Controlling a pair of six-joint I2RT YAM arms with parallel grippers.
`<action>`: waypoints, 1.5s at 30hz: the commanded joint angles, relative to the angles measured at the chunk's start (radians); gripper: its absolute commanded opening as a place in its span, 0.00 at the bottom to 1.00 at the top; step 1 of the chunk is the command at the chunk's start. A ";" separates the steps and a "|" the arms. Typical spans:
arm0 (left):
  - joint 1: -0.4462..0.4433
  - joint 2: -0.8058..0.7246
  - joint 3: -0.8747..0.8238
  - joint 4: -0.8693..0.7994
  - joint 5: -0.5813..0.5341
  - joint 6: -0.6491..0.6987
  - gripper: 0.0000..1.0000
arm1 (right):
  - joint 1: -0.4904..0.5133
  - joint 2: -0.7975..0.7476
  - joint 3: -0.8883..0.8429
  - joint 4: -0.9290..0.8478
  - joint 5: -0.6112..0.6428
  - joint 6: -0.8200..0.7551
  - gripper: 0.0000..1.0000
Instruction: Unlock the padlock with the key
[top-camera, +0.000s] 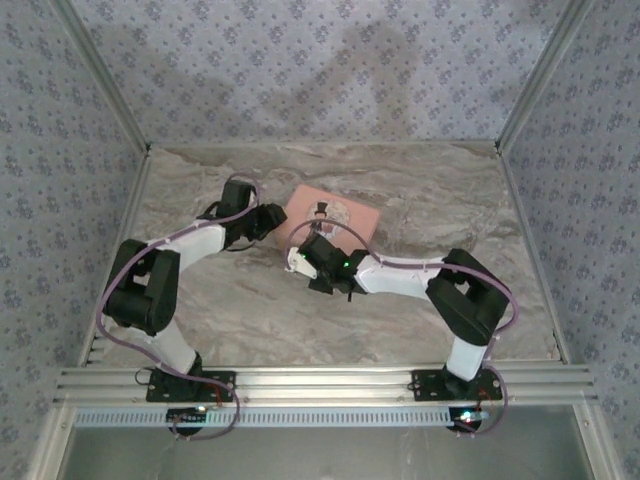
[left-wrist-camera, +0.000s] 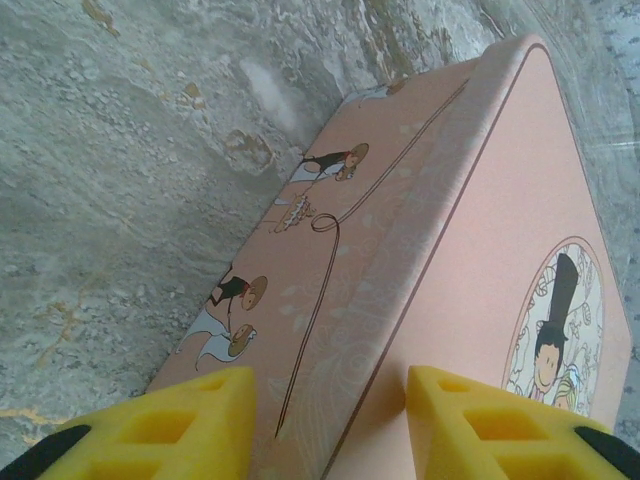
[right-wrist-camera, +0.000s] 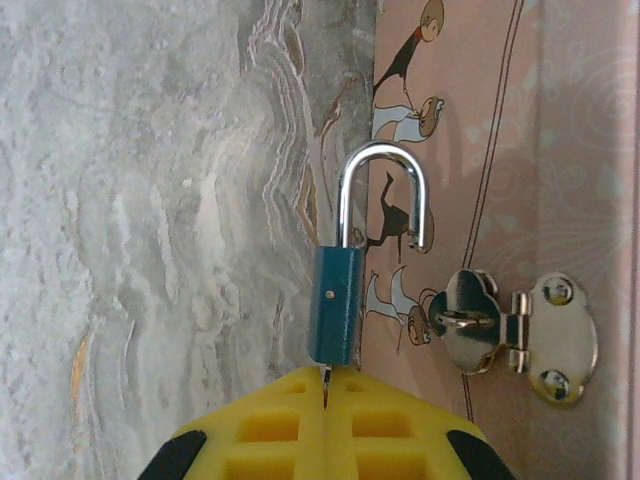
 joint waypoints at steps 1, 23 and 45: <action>-0.007 0.019 -0.002 -0.033 0.029 -0.005 0.43 | 0.003 -0.046 -0.008 0.058 0.028 -0.007 0.00; 0.060 -0.244 -0.169 -0.062 -0.060 0.005 0.46 | 0.062 -0.225 -0.005 0.016 -0.040 0.140 0.00; -0.075 -0.581 -0.419 -0.122 -0.141 0.004 0.53 | -0.168 -0.682 -0.278 -0.245 -0.110 0.740 0.00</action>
